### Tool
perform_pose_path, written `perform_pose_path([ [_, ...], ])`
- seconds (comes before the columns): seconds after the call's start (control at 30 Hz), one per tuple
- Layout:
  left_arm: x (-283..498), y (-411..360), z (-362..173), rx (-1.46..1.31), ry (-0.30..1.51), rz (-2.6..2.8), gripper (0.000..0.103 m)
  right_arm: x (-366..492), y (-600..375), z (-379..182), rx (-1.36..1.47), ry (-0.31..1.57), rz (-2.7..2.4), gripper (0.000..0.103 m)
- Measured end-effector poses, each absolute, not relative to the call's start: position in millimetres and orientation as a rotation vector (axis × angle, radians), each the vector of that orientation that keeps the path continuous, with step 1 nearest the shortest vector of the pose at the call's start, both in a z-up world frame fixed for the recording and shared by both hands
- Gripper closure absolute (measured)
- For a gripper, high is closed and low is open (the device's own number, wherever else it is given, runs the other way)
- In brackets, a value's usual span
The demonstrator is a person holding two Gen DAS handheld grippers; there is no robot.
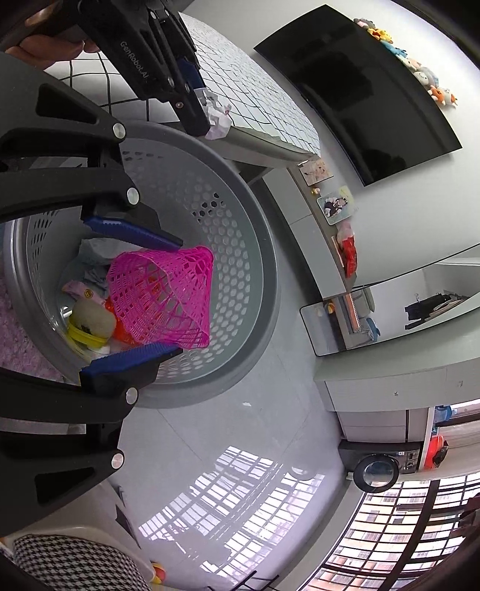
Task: Collect trash
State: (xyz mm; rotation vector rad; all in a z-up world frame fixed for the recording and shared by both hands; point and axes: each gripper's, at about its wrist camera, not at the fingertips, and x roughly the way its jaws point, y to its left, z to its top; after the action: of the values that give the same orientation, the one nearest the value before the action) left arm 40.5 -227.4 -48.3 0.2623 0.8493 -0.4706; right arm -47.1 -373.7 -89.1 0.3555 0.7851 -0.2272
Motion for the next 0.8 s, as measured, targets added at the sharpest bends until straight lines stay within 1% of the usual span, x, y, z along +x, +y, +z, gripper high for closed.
perform_pose_path([
  [0.03,40,-227,-48,0.26,0.847,-0.468,0.06,-48,-373,-89,0.35,0.782,-0.229,0.05],
  [0.07,40,-227,-47,0.259,0.844,-0.466,0.055,-47,-372,-87,0.344,0.778,-0.231,0.045],
  [0.1,39,-226,-46,0.256,0.837,-0.46,0.045,-45,-372,-86,0.342,0.772,-0.231,0.039],
  [0.13,38,-225,-45,0.253,0.829,-0.456,0.036,-46,-371,-85,0.341,0.765,-0.232,0.037],
  [0.17,38,-224,-44,0.25,0.817,-0.449,0.033,-47,-372,-84,0.341,0.758,-0.234,0.037],
  [0.5,35,-221,-41,0.241,0.816,-0.431,0.033,-50,-371,-86,0.355,0.766,-0.241,0.037],
  [0.57,35,-220,-41,0.241,0.817,-0.428,0.03,-50,-370,-85,0.355,0.767,-0.242,0.037],
  [0.63,35,-219,-41,0.24,0.811,-0.422,0.025,-50,-370,-86,0.356,0.766,-0.241,0.037],
  [0.8,32,-217,-40,0.238,0.805,-0.412,0.021,-51,-369,-86,0.36,0.767,-0.243,0.036],
])
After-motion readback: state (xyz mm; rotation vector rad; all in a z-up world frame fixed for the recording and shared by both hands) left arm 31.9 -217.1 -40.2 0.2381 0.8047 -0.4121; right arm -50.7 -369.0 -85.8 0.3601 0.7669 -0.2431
